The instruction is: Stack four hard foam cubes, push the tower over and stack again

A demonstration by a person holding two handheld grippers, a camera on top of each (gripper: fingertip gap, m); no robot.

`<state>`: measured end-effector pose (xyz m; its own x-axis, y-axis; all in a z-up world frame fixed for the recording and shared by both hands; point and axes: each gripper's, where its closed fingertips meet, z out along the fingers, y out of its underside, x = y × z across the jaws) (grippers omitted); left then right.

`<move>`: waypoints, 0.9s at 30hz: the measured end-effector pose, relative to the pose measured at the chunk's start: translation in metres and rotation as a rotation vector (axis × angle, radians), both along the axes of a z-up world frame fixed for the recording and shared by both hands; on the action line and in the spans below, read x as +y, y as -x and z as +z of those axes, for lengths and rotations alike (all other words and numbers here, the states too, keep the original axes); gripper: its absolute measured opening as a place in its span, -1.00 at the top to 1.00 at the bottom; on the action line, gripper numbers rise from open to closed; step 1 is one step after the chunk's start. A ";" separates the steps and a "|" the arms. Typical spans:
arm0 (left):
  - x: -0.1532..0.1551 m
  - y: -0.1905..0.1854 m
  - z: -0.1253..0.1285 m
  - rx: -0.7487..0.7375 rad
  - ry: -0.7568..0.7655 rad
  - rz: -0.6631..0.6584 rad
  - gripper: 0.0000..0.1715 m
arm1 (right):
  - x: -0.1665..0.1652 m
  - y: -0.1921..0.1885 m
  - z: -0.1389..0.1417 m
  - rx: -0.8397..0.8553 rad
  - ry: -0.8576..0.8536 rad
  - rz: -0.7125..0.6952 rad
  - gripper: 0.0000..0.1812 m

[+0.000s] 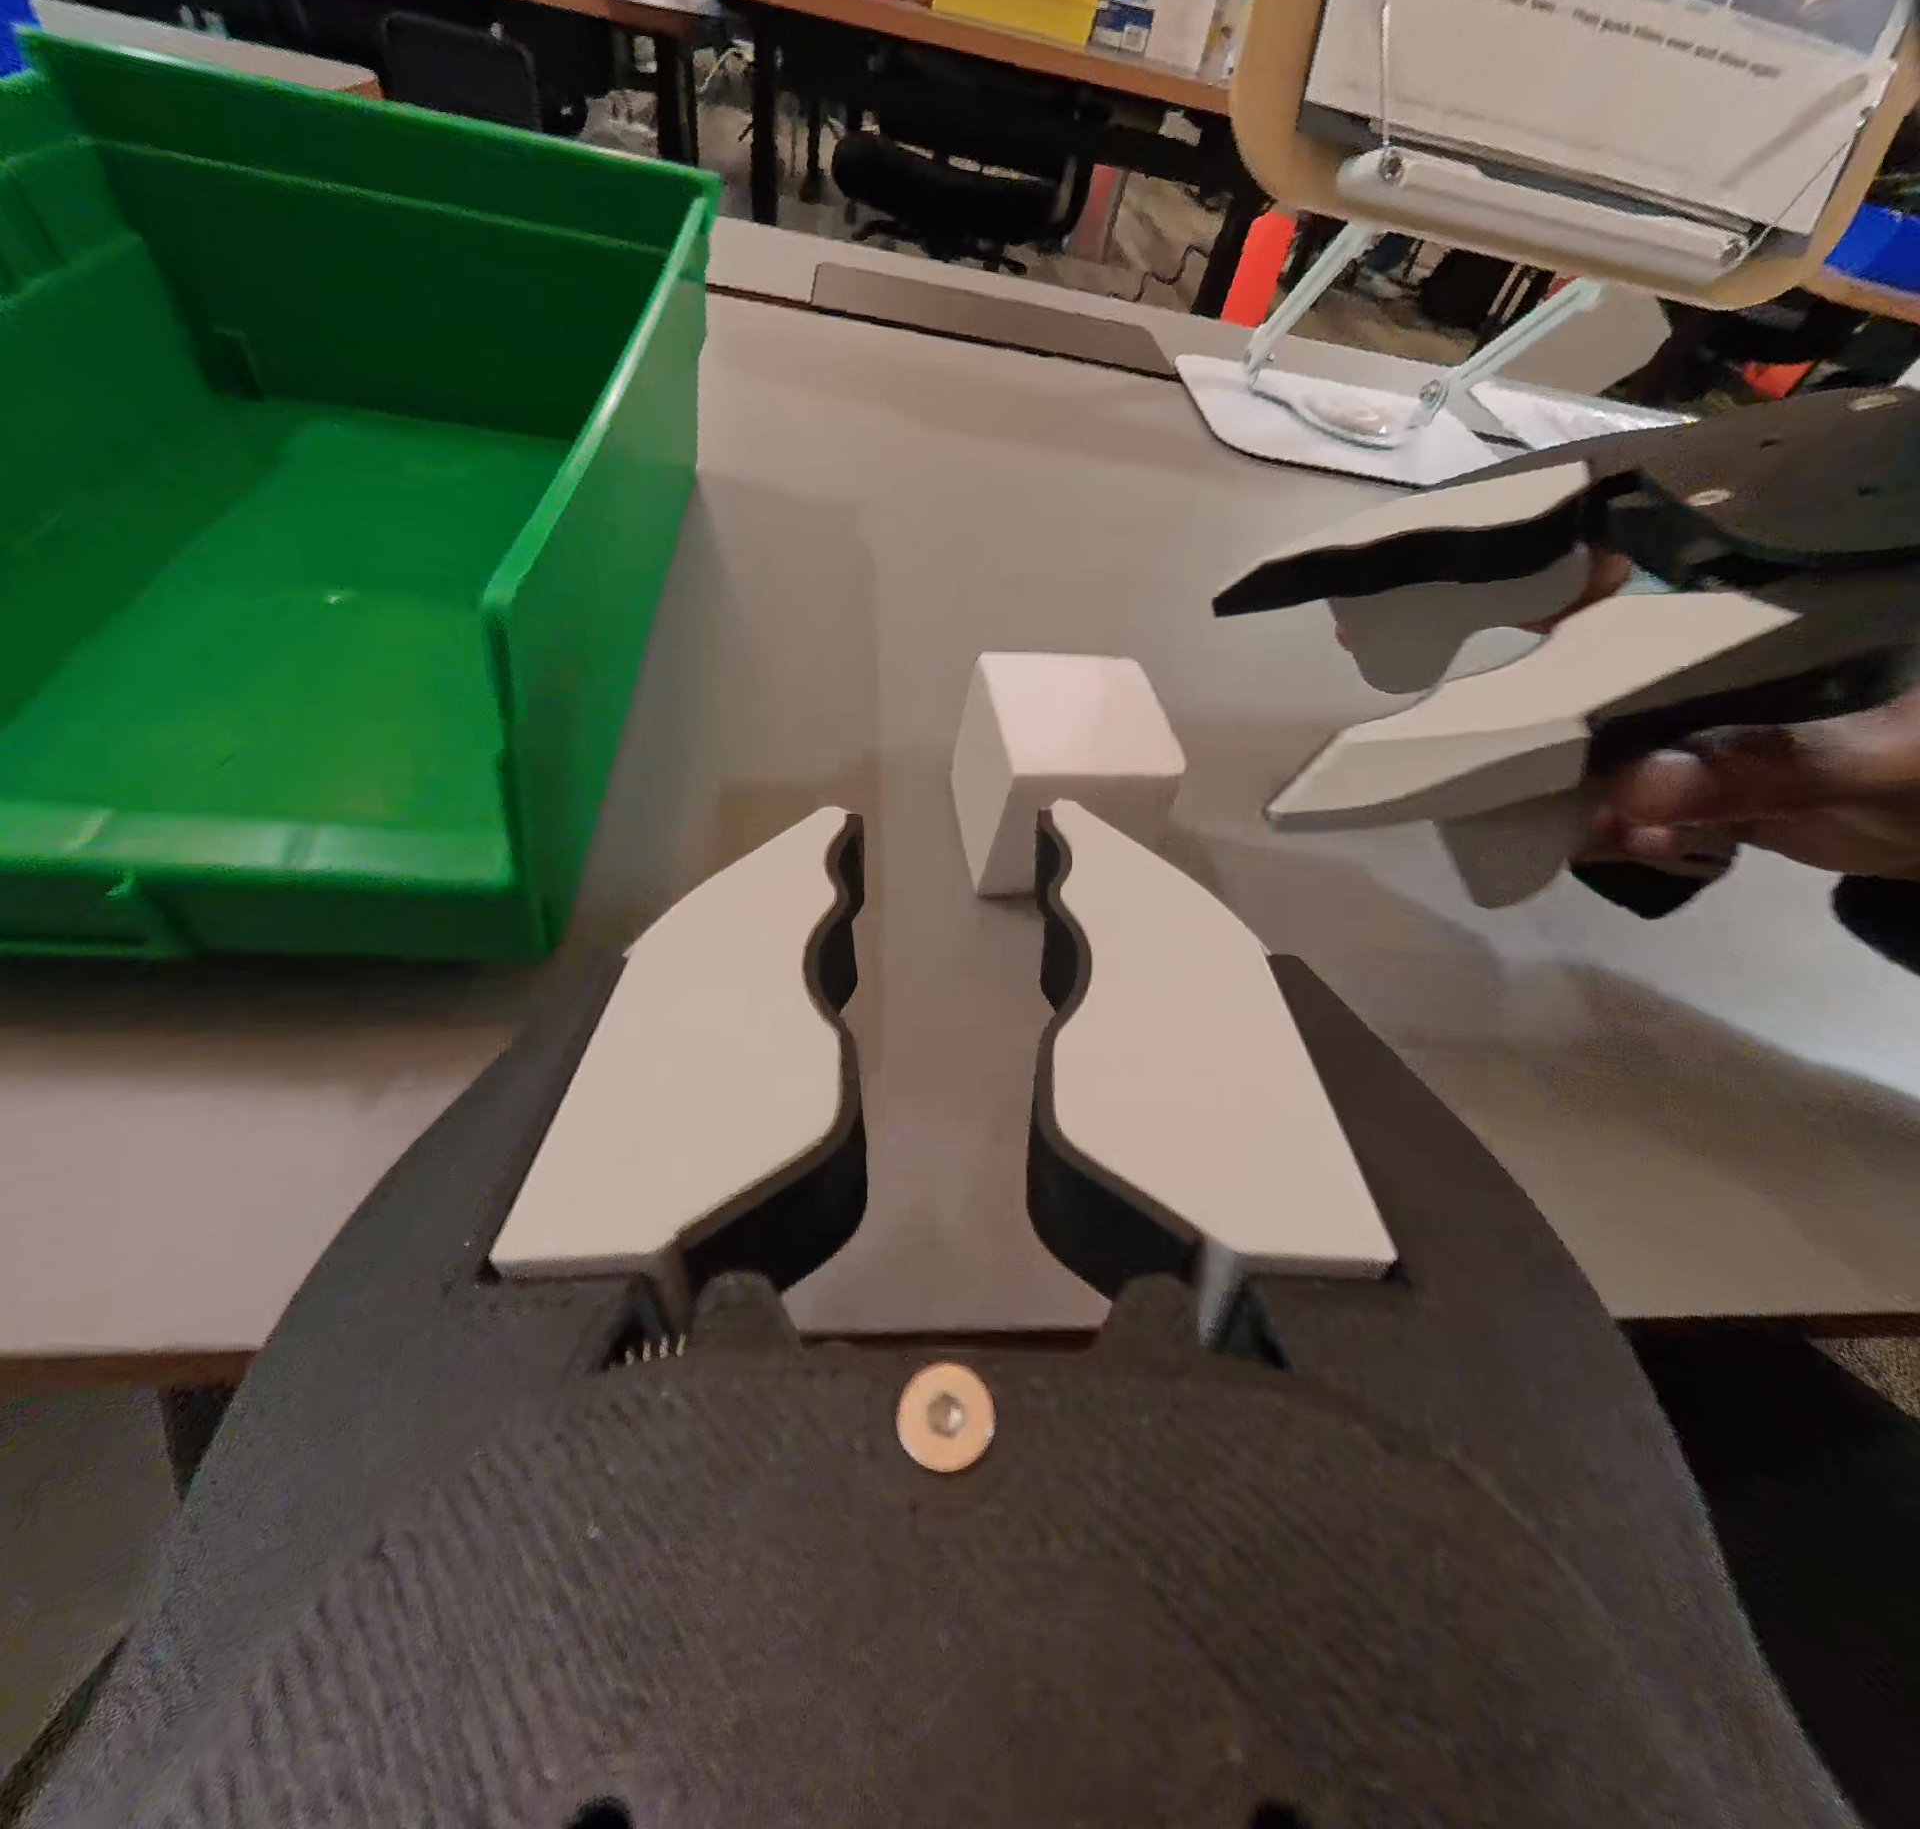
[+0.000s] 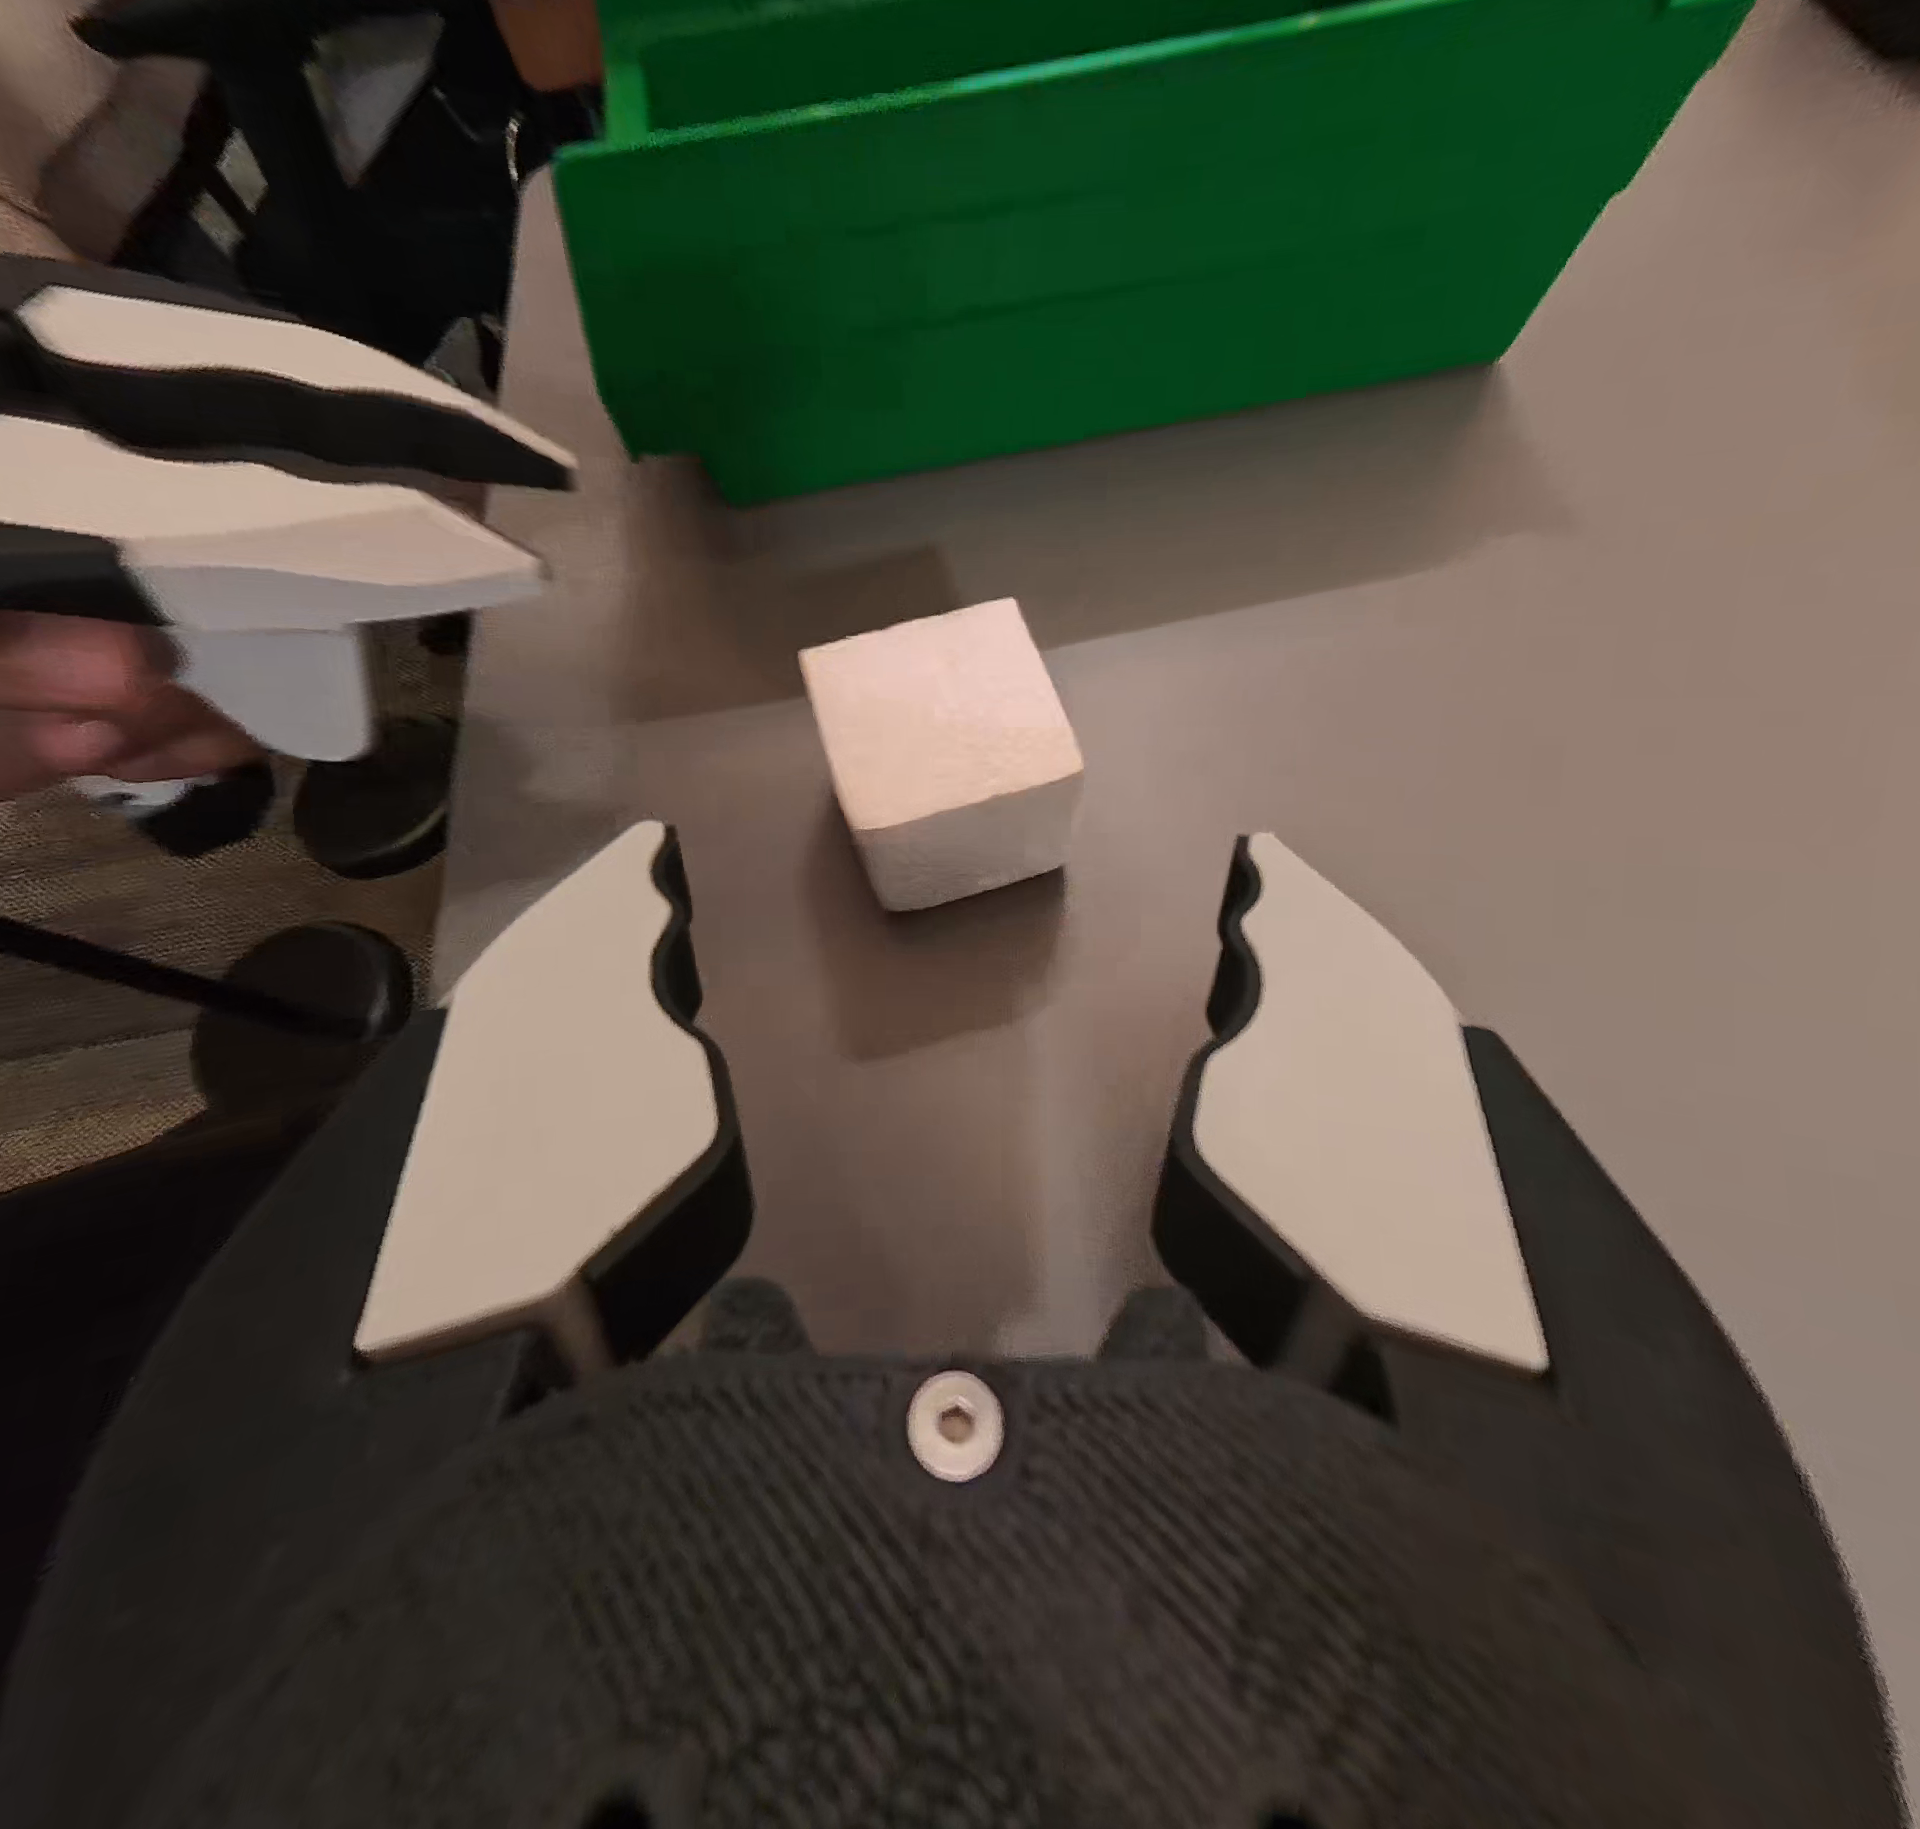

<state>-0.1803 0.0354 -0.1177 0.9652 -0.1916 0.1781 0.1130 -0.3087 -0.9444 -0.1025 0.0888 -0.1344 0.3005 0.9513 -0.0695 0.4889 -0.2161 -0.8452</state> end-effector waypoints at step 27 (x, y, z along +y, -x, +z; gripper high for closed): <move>-0.006 -0.008 -0.001 0.035 0.001 -0.013 0.63 | 0.005 -0.082 0.162 0.063 -0.178 0.087 0.34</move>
<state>-0.1727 0.0292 -0.1187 0.9683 -0.2037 0.1448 0.0762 -0.3113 -0.9473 -0.0202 0.0941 0.0277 0.2171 0.9724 0.0854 0.4437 -0.0204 -0.8959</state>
